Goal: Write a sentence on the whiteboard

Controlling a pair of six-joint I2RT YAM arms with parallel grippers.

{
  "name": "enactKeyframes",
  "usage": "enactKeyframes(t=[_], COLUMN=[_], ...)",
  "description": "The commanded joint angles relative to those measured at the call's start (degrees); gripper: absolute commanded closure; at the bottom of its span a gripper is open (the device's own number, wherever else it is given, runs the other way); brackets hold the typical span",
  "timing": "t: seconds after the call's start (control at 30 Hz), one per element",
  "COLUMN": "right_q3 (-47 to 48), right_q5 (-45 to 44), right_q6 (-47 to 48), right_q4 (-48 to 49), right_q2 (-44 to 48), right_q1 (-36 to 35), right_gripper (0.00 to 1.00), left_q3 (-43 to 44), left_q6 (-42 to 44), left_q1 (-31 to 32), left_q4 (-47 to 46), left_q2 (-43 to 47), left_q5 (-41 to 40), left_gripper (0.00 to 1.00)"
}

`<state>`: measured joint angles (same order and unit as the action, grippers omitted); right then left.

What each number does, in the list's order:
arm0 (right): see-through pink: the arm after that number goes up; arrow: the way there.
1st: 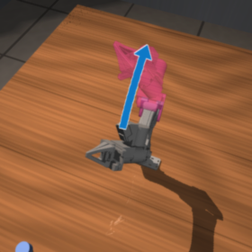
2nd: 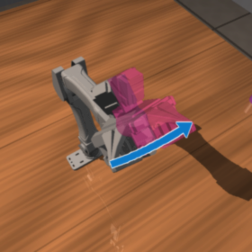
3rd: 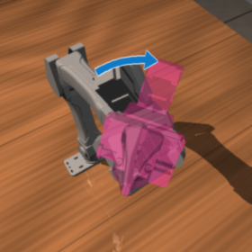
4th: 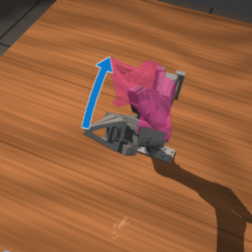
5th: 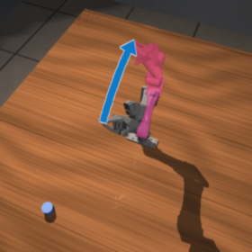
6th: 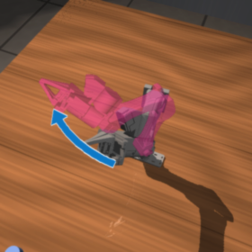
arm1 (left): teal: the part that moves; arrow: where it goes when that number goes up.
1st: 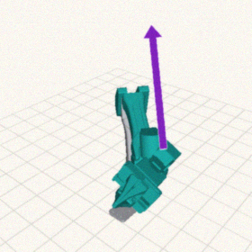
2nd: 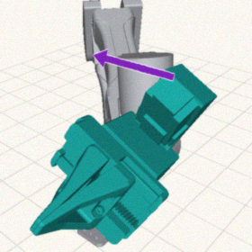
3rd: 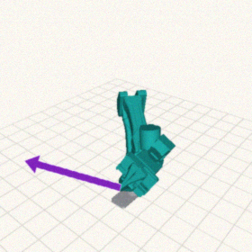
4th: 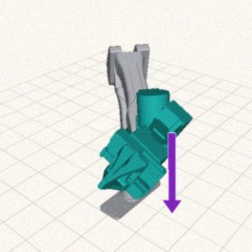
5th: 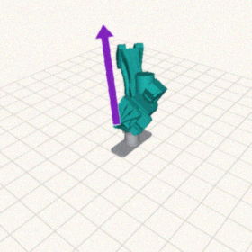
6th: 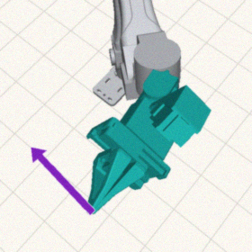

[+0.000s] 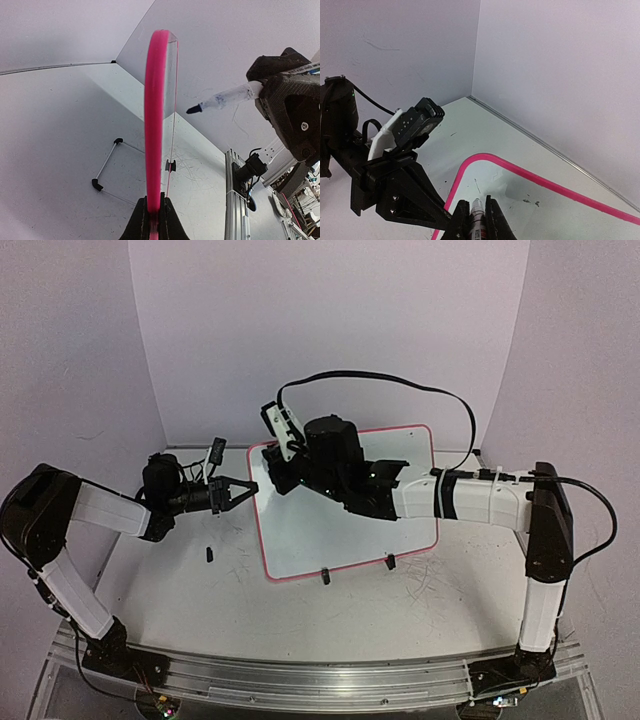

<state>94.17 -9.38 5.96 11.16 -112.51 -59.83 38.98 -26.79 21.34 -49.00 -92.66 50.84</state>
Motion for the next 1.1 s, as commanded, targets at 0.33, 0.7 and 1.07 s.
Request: enactKeyframes(t=[0.33,0.7,1.07], right_q3=[2.5,4.1,3.8], right_q5=[-3.7,-4.8,-6.4], right_q6=[-0.2,0.0,-0.7], right_q4=[2.7,2.6,1.3], right_q2=[-1.2,-2.5,-3.1], right_q1=[0.0,0.0,0.0], right_gripper=[1.00,1.00,1.00], left_q3=[0.4,0.4,0.4], left_q6=[2.8,3.0,3.5], left_q1=[0.7,0.9,1.0], left_q4=[-0.4,-0.3,0.1], left_q2=[2.6,3.1,3.4], left_q5=[0.3,0.5,0.4], left_gripper=[1.00,1.00,1.00])
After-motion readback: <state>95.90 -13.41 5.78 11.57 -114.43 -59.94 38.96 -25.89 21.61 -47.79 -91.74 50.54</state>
